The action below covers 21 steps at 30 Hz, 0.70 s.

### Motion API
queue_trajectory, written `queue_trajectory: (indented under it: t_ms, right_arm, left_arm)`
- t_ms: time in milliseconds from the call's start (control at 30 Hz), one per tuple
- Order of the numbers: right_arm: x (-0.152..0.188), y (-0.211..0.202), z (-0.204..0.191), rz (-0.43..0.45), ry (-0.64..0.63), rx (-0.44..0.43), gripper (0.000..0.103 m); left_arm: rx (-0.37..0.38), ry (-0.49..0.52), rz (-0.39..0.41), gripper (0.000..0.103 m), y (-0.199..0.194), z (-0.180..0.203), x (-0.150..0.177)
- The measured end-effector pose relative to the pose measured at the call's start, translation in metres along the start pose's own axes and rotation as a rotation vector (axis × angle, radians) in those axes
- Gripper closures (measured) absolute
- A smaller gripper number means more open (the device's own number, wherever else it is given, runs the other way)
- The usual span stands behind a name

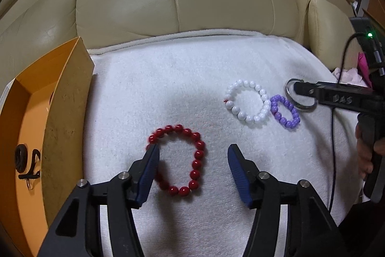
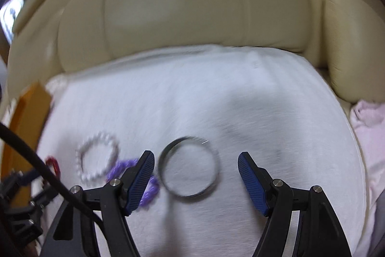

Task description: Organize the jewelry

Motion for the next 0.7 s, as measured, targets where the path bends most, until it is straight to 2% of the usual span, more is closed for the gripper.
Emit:
queue_trajectory:
  t_ms: [133,233,333,400,433,467,633,700]
  right_arm:
    - [0.001,0.012,-0.012,-0.035,-0.036,0.106,0.028]
    - [0.002,0.017,-0.018,-0.046,-0.073,0.16,0.026]
    - [0.004,0.018,-0.021,-0.035,-0.115,0.19,0.026]
    - [0.005,0.015,-0.015,-0.028,-0.106,0.188,0.037]
    - [0.005,0.014,-0.011,-0.025,-0.102,0.188,0.039]
    - [0.006,0.014,-0.005,-0.024,-0.094,0.178,0.039]
    - [0.007,0.01,0.02,-0.012,-0.049,0.168,0.039]
    - [0.009,0.007,0.035,-0.008,-0.017,0.171,0.039]
  left_arm:
    - [-0.01,0.001,-0.015,0.042,0.006,0.002,0.002]
    - [0.012,-0.019,-0.015,0.037,0.007,0.003,0.0]
    - [0.02,-0.017,-0.008,0.037,0.008,0.003,-0.002]
    - [0.032,-0.023,-0.003,0.038,0.008,0.0,-0.003]
    - [0.035,-0.024,0.003,0.045,0.007,-0.001,-0.003]
    - [0.033,-0.02,0.006,0.058,0.007,-0.002,-0.003]
    - [0.036,-0.02,0.013,0.084,0.006,-0.006,-0.003]
    - [0.042,-0.032,0.014,0.089,0.005,-0.007,-0.003]
Point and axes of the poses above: each gripper's, at about its wrist camera, not at the fingertips, and y roughly the way its jaws point, z to its right, x to its underside, the point moved 8 cm from there along y, roughly the way its jaws point, and after that the axes turned 10 degrees about -y, right-handed, at the moved point
